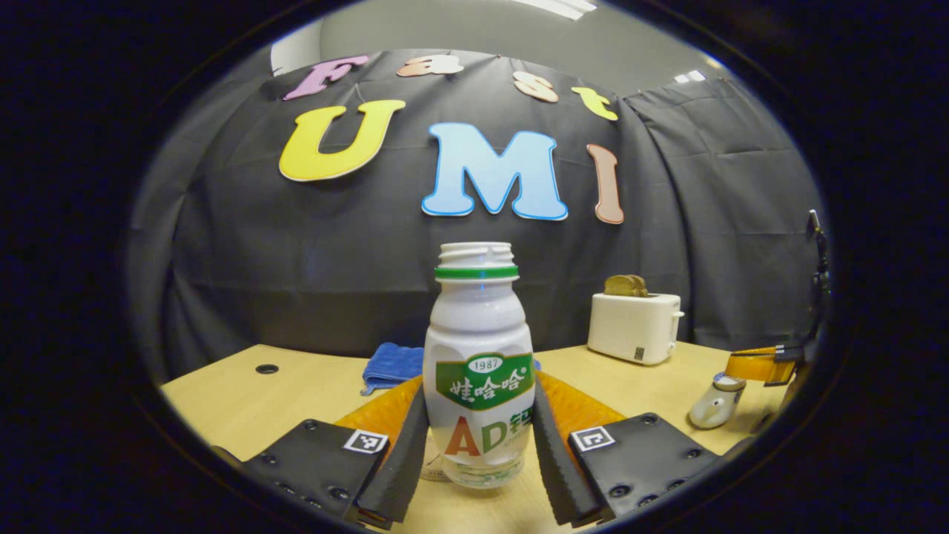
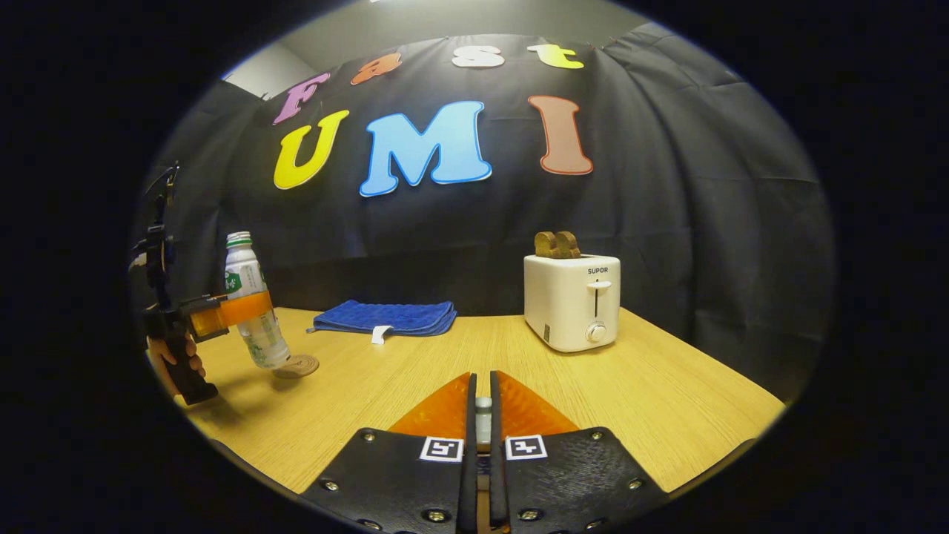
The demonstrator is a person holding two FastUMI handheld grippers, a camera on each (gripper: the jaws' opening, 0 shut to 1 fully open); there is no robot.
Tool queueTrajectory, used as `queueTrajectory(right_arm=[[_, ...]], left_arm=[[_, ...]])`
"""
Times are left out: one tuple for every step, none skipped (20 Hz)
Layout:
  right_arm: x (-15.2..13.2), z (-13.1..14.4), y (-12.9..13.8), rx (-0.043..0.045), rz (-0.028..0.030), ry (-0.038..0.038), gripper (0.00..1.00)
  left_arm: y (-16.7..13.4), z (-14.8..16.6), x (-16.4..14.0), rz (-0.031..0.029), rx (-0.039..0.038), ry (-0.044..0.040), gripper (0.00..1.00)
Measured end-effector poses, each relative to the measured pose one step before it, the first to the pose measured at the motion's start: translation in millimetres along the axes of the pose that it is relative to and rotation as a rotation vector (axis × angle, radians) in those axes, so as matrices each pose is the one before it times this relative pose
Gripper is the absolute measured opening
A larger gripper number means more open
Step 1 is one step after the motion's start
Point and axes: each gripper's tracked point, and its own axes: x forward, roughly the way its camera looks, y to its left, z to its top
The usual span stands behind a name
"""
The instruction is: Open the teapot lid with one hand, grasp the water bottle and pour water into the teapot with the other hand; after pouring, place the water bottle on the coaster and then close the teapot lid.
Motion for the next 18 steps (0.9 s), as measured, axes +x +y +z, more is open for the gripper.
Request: queueTrajectory(right_arm=[[-1.45, -0.88, -0.65, -0.00909, 0.00286, 0.00169, 0.06], [1.40, -0.98, 1.10, -0.00281, -0.00016, -0.00219, 0.07], [-0.15, -3.00, -0.32, 0.00359, -0.00315, 0.01101, 0.09], [-0.23, -0.95, 1.20, -0.00121, 0.00083, -0.00413, 0.10], [-4.33, 0.45, 0.72, -0.00102, -0.00109, 0.00035, 0.12], [-3.55, 1.91, 3.94, -0.01085, 0.00472, -0.00038, 0.36], [-2.80, 3.01, 4.25, -0.00785, 0.00642, -0.01390, 0.57], [-5.95, 6.68, 5.47, -0.00185, 0.01084, -0.02023, 0.68], [-3.07, 6.98, 8.21, -0.00500, 0.01586, -0.03154, 0.84], [-3.95, 7.62, 6.50, -0.01192, 0.01335, -0.03238, 0.85], [-3.39, 6.48, 4.56, -0.01617, 0.00821, -0.03108, 0.86], [-2.92, 4.72, 4.96, -0.01618, 0.00929, -0.02728, 0.87], [-2.13, 1.80, 7.15, -0.01000, 0.01907, -0.00996, 0.87], [-0.36, 0.38, 3.50, -0.00585, 0.01402, -0.00268, 0.87], [0.04, -0.50, 1.38, 0.00075, 0.00747, 0.00464, 0.87], [0.36, -1.83, 1.37, 0.00525, 0.00676, 0.00481, 0.87], [-0.52, -0.79, 0.39, 0.00380, 0.00214, 0.00626, 0.87], [0.45, -0.69, 0.74, 0.00660, 0.00228, 0.00477, 0.87]], left_arm=[[0.67, 0.00, 0.05, 0.00258, 0.00027, 0.00188, 0.75], [0.30, -0.44, -0.02, 0.00211, -0.00401, -0.00172, 0.76], [0.84, 0.20, -0.05, 0.00392, -0.00841, -0.00288, 0.77], [0.58, 0.55, 0.36, 0.00353, -0.00793, -0.00250, 0.78], [1.68, -1.67, 1.15, 0.00428, -0.01041, -0.00279, 0.79], [1.50, -3.43, 0.82, 0.00245, -0.00463, 0.00348, 0.80], [1.50, -3.82, 0.42, 0.00009, 0.00581, 0.01200, 0.80], [3.33, -1.68, 1.05, 0.00504, 0.00861, 0.00424, 0.80], [6.85, 1.69, 3.17, 0.00626, 0.01188, -0.00186, 0.80], [7.23, 1.37, 4.16, 0.01224, 0.01170, -0.00512, 0.80], [6.73, -0.82, 6.10, 0.01147, 0.00357, -0.00297, 0.79], [7.25, -3.75, 10.40, 0.01973, -0.00722, 0.00827, 0.79], [0.45, -6.17, 8.85, -0.00171, -0.02400, 0.01570, 0.79], [-0.67, -5.98, 8.66, -0.00338, 0.01272, 0.01069, 0.75], [5.40, -1.88, 4.58, 0.01842, 0.03095, -0.00273, 0.70], [1.69, -0.06, 3.91, 0.00466, 0.00995, -0.00176, 0.79], [-2.45, 0.07, 0.56, -0.01100, -0.01477, 0.00274, 0.77], [-2.07, -3.87, -0.01, -0.00623, -0.00540, 0.00943, 0.75]])
